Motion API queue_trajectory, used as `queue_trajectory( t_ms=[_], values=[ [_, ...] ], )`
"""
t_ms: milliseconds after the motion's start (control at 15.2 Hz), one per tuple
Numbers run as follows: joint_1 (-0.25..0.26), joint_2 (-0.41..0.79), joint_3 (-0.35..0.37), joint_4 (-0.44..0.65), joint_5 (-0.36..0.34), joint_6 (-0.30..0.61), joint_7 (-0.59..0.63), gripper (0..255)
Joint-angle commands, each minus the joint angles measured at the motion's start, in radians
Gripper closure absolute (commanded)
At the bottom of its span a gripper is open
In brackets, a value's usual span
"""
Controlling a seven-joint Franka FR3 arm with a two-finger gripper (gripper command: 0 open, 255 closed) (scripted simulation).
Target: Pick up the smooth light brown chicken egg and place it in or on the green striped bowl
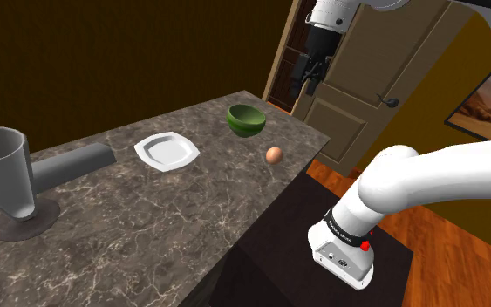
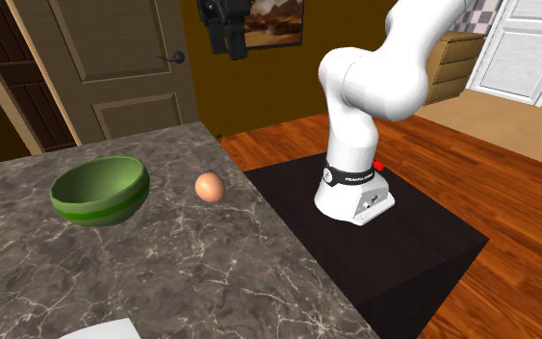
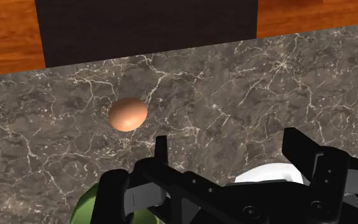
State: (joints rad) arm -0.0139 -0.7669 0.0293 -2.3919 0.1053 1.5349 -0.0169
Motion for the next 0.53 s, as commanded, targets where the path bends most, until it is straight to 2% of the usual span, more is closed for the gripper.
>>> queue_trajectory(
  t_ms=[0, 462],
  values=[
    [0.000, 0.000, 0.000, 0.000, 0.000, 0.000, 0.000, 0],
    [-0.103, -0.020, -0.042, -0.240, 0.041, 0.284, 0.119, 0]
  ],
)
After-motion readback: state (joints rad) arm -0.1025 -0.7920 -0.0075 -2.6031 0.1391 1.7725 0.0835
